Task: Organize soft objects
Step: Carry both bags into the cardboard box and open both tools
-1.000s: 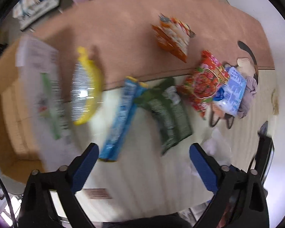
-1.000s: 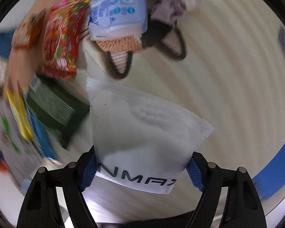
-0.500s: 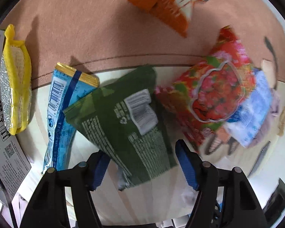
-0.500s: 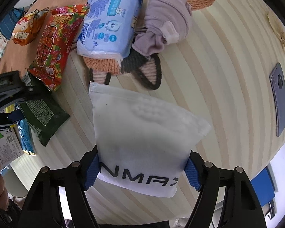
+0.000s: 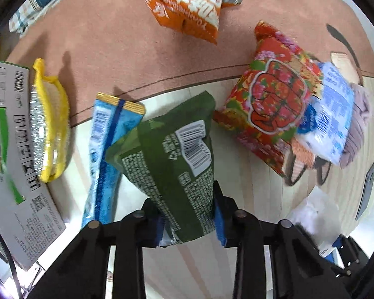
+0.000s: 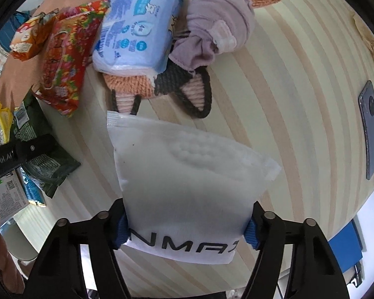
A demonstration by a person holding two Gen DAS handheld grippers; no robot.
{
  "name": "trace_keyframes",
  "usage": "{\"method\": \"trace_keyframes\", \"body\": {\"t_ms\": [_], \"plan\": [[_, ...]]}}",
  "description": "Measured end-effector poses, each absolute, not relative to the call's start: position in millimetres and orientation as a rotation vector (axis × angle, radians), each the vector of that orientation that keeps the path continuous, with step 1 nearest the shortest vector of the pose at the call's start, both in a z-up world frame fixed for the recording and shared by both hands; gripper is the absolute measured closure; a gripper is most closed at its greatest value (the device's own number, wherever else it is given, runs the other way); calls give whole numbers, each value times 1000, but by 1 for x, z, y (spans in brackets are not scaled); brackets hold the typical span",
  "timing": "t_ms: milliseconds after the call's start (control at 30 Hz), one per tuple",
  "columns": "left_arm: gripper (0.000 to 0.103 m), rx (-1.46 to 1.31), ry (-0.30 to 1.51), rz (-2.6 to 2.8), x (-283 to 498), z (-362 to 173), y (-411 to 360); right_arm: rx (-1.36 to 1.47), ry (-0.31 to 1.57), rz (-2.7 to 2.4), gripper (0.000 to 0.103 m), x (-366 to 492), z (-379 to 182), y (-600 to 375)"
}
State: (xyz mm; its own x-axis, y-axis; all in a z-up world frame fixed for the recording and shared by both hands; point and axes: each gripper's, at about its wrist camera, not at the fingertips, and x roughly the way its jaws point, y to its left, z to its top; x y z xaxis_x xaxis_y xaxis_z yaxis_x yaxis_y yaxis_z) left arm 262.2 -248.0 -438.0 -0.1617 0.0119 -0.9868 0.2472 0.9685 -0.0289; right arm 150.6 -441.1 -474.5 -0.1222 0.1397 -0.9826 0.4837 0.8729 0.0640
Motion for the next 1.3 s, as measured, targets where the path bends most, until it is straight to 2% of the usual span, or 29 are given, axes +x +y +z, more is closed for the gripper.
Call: {"method": "trace_keyframes", "body": {"t_ms": [267, 400, 567, 767, 1067, 1300], "plan": [[76, 130, 1600, -300, 221, -351, -215, 462, 1596, -159, 33, 146, -423, -396], [76, 76, 1509, -311, 218, -277, -159, 408, 1542, -38, 33, 162, -384, -346], [76, 14, 1430, -262, 242, -225, -76, 340, 1462, 146, 33, 205, -323, -267], [75, -30, 1424, -163, 284, -234, 23, 276, 1418, 309, 33, 252, -274, -155], [76, -152, 1620, -145, 363, -326, 156, 160, 1530, 290, 33, 356, -343, -4], [75, -146, 1757, -216, 395, -393, 174, 52, 1623, 228, 33, 400, -417, 45]]}}
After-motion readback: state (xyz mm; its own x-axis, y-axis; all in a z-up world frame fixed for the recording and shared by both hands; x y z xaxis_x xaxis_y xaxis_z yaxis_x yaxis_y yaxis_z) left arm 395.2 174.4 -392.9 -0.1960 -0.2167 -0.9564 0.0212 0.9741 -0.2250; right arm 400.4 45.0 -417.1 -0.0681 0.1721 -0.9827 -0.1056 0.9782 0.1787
